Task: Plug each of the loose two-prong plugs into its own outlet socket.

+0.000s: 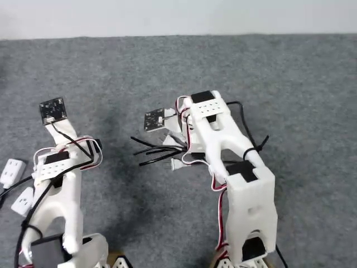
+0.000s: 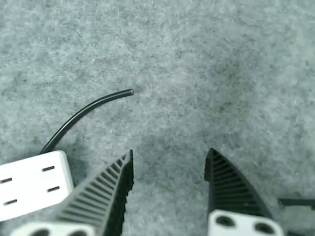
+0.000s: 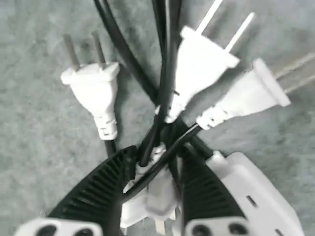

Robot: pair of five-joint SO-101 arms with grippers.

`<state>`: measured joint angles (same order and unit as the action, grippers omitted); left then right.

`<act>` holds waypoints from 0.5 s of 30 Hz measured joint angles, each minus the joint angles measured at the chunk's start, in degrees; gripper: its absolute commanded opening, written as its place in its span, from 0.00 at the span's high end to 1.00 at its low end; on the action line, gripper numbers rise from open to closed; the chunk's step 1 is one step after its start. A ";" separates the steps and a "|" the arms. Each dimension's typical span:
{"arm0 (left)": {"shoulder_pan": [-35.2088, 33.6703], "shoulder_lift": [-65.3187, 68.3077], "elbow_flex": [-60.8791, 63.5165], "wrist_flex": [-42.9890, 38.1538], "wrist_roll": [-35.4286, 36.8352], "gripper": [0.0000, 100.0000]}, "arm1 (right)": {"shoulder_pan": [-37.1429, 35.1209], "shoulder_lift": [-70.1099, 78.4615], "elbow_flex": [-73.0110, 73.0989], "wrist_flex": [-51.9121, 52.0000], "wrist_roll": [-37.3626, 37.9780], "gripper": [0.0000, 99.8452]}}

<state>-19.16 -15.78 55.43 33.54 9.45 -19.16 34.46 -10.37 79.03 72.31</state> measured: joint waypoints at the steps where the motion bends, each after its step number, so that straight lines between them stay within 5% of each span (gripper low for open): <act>1: 0.35 0.00 0.00 0.00 0.00 0.77 | 0.44 0.09 0.00 0.97 0.88 0.99; 15: 1.41 0.00 0.00 -0.79 0.00 0.77 | 1.76 -16.18 -5.36 17.32 3.43 0.99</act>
<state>-17.76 -15.78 55.43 32.75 9.45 -17.41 18.29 -15.74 96.35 75.74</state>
